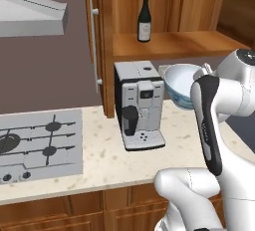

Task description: Pick the mug and place it in the sink. Pick the bowl and place it in the open cabinet and then close the cabinet.

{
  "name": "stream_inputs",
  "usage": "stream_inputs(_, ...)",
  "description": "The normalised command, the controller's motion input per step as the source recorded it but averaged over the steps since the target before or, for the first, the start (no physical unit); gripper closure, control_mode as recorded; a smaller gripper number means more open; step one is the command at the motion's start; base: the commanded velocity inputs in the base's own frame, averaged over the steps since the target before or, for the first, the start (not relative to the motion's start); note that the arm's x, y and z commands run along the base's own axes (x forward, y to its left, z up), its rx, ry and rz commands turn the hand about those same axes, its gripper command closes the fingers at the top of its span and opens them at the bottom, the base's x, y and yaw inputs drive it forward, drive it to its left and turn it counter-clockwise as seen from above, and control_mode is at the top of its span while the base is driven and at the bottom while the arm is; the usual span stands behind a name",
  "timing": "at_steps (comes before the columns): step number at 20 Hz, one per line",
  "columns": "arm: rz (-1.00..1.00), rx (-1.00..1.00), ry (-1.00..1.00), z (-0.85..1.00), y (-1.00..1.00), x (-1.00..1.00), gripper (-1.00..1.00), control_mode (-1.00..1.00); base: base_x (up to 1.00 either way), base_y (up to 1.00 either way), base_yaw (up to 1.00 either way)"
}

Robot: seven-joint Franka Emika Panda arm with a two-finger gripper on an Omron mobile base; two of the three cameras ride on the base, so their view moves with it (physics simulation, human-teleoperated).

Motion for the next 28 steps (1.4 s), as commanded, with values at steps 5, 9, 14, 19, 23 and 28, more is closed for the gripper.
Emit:
stream_inputs(5, 0.0, 0.0, 0.0, 0.0, 0.0, 0.0, 1.0, 1.0, 0.23, -0.06, 0.0)
stream_inputs(9, 0.0, -0.02, -0.04, 0.36, 0.0, -0.03, 1.0, -1.0, 0.01, 0.0, 0.0)
stream_inputs(14, 0.0, -0.09, -0.08, 0.66, 0.0, -0.01, 1.0, -1.0, 0.0, 0.0, 0.0)
stream_inputs(19, 0.0, -0.05, -0.04, 0.61, -0.05, 0.04, 1.0, -1.0, 0.0, 0.0, 0.0)
stream_inputs(23, 0.02, 0.0, -0.01, 0.4, -0.13, 0.31, 1.0, -1.0, 0.0, 0.0, 0.0)
stream_inputs(28, 0.07, 0.0, 0.0, 0.2, 0.0, 0.58, 1.0, -1.0, 0.0, 0.0, 0.0)
